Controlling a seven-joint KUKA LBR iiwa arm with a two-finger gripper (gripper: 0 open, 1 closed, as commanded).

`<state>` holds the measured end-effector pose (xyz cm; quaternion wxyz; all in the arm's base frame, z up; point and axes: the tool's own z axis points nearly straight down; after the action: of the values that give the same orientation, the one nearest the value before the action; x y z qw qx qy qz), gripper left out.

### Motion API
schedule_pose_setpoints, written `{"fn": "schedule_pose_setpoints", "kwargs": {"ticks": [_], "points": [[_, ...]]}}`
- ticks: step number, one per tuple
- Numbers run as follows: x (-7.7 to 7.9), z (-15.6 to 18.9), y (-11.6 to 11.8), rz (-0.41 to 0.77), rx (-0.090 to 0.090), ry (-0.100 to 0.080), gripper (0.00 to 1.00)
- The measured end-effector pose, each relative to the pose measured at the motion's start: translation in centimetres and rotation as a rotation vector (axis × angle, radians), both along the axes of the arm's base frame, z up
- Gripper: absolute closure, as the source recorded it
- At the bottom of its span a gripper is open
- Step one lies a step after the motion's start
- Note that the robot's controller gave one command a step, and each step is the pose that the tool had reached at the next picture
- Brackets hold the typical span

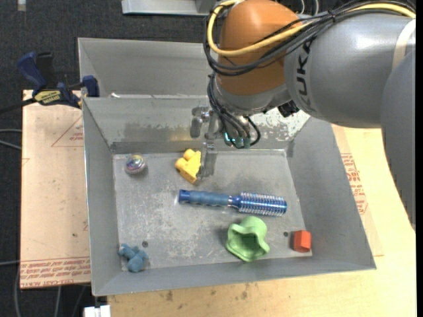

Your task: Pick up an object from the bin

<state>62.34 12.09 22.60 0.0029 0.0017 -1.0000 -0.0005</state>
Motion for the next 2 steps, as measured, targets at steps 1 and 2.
{"fn": "schedule_pose_setpoints", "kwargs": {"ticks": [1, 2], "points": [[-0.7, -15.7, -6.7, -0.036, 0.002, -0.011, 0.0], [-2.3, -12.4, -7.0, -0.019, 0.0, -0.009, 0.0]]}}
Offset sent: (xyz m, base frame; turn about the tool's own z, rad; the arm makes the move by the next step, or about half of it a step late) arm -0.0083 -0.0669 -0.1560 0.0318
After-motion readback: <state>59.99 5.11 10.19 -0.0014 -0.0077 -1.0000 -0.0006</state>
